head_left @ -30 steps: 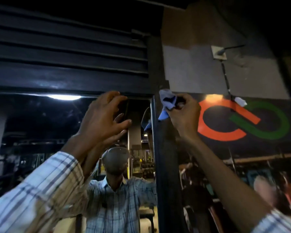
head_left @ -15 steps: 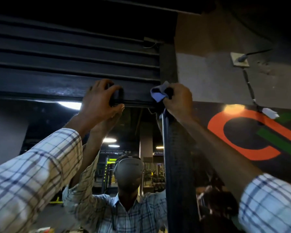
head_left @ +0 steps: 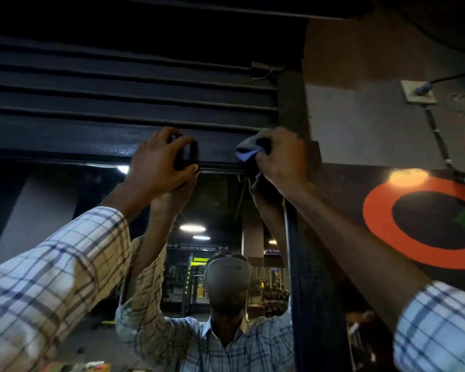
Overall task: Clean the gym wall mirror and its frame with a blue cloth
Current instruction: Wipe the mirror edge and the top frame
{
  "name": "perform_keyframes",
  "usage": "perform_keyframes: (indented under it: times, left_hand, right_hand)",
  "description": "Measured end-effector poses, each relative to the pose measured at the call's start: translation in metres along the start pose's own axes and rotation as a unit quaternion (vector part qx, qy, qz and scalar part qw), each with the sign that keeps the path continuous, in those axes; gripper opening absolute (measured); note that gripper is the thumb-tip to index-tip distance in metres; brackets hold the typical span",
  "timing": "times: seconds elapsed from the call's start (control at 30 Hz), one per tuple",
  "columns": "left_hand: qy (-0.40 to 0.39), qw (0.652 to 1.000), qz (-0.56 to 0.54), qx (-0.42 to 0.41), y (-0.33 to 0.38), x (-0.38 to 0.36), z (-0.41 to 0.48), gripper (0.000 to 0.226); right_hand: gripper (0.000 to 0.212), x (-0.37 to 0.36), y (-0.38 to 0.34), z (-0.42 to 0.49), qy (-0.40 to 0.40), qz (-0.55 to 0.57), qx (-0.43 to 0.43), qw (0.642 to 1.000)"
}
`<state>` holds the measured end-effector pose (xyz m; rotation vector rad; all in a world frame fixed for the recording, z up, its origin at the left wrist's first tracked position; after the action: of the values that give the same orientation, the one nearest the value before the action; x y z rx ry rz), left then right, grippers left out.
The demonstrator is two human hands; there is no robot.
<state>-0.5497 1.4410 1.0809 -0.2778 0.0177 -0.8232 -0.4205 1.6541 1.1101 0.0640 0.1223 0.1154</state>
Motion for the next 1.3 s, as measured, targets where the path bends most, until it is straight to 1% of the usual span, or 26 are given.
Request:
perform_keyframes:
  times: [0.03,0.07,0.17,0.2,0.3,0.33,0.4,0.47,0.5,0.6,0.63,0.67,0.77,0.8,0.83,0.9,0.93,0.97,1.0,1.07,1.1,1.13,1.17,1.23,1.27,1.3]
  left_hand:
    - [-0.004,1.0,0.002,0.005,-0.004,0.001,-0.001,0.074]
    - [-0.007,1.0,0.004,0.008,-0.009,0.002,-0.003,0.074]
    - [-0.007,1.0,-0.002,0.018,-0.024,0.007,-0.006,0.074]
    - [-0.005,1.0,-0.006,0.018,-0.029,0.009,-0.007,0.074]
    - [-0.005,1.0,-0.006,0.012,-0.038,0.013,-0.011,0.073]
    - [-0.007,1.0,-0.004,0.01,-0.041,0.014,-0.012,0.073]
    - [-0.014,1.0,-0.005,0.007,-0.049,0.015,-0.014,0.073]
    - [-0.013,1.0,-0.006,0.003,-0.059,0.019,-0.017,0.072]
    - [-0.012,1.0,-0.007,0.003,-0.063,0.022,-0.019,0.072]
    - [-0.019,1.0,-0.008,0.002,-0.077,0.027,-0.023,0.071]
    - [-0.022,1.0,-0.004,0.0,-0.082,0.029,-0.024,0.07]
    - [-0.025,1.0,0.001,0.0,-0.087,0.03,-0.025,0.07]
    - [-0.026,1.0,0.006,0.008,-0.102,0.035,-0.028,0.07]
    - [-0.025,1.0,0.006,0.007,-0.105,0.037,-0.029,0.069]
    - [-0.025,1.0,0.007,0.005,-0.108,0.039,-0.029,0.069]
    - [-0.028,1.0,0.012,0.003,-0.117,0.041,-0.031,0.069]
    - [-0.03,0.999,0.013,0.005,-0.123,0.042,-0.032,0.069]
    - [-0.031,0.999,0.013,0.006,-0.129,0.044,-0.033,0.069]
    - [-0.031,0.999,0.012,0.007,-0.134,0.045,-0.034,0.069]
    - [-0.03,0.999,0.016,0.005,-0.139,0.048,-0.035,0.069]
    - [-0.032,0.999,0.017,0.004,-0.14,0.049,-0.035,0.069]
    - [-0.034,0.999,0.015,0.006,-0.142,0.05,-0.035,0.07]
    - [-0.035,0.999,0.012,0.008,-0.144,0.051,-0.035,0.07]
    - [-0.038,0.999,0.007,0.009,-0.152,0.054,-0.036,0.071]
    - [-0.039,0.999,0.007,0.007,-0.158,0.055,-0.037,0.071]
    - [-0.039,0.999,0.008,0.007,-0.165,0.057,-0.039,0.071]
  right_hand:
    - [0.025,-0.005,-0.005,-0.001,-0.014,0.007,0.017,1.0]
    - [0.026,-0.005,-0.004,0.001,-0.011,0.009,0.01,1.0]
    - [0.026,0.004,0.008,0.013,0.058,-0.018,-0.056,0.997]
    - [0.026,-0.002,0.002,0.011,0.054,-0.023,-0.054,0.997]
    - [0.028,-0.026,-0.026,0.004,-0.018,-0.013,0.0,1.0]
    - [0.027,-0.026,-0.028,0.008,-0.03,-0.007,-0.003,1.0]
    - [0.021,-0.018,-0.027,0.018,-0.002,-0.012,-0.018,1.0]
    - [0.02,-0.017,-0.032,0.019,0.036,-0.024,-0.04,0.998]
    - [0.021,-0.025,-0.04,0.015,0.028,-0.02,-0.041,0.999]
    - [0.023,-0.056,-0.065,0.005,-0.077,0.006,0.011,0.997]
    - [0.024,-0.057,-0.069,0.007,-0.089,0.003,0.021,0.996]
    - [0.024,-0.055,-0.068,0.012,-0.076,-0.004,0.017,0.997]
    - [0.022,-0.044,-0.066,0.02,0.038,-0.029,-0.056,0.997]
    - [0.022,-0.048,-0.072,0.018,0.05,-0.015,-0.069,0.996]
    - [0.022,-0.058,-0.083,0.014,0.028,0.002,-0.057,0.998]
    - [0.025,-0.084,-0.105,0.005,-0.079,0.029,-0.005,0.996]
    - [0.026,-0.092,-0.112,0.004,-0.114,0.032,0.02,0.993]
    - [0.026,-0.093,-0.116,0.006,-0.111,0.016,0.032,0.993]
    - [0.025,-0.091,-0.116,0.012,-0.083,-0.002,0.026,0.996]
    - [0.022,-0.084,-0.111,0.021,0.001,-0.04,-0.04,0.998]
    - [0.023,-0.085,-0.114,0.02,0.027,-0.037,-0.065,0.997]
    - [0.029,-0.091,-0.122,0.017,0.02,-0.017,-0.064,0.998]
    - [0.035,-0.102,-0.133,0.011,-0.024,0.01,-0.038,0.999]
    - [0.031,-0.121,-0.156,-0.002,-0.12,0.032,0.044,0.991]
    - [0.028,-0.124,-0.158,-0.002,-0.134,0.033,0.062,0.988]
    - [0.026,-0.121,-0.156,0.002,-0.112,0.027,0.045,0.992]
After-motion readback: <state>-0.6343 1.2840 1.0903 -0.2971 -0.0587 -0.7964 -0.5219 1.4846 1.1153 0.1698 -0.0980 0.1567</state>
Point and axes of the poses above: each hand's wrist, its own z-axis towards the middle knuckle, its own x-axis out of the back of the hand, y = z × x, the point moved 7 cm from there along z, towards the middle knuckle, and after that the axes turned 4 degrees about -x, right-handed, at the moved point
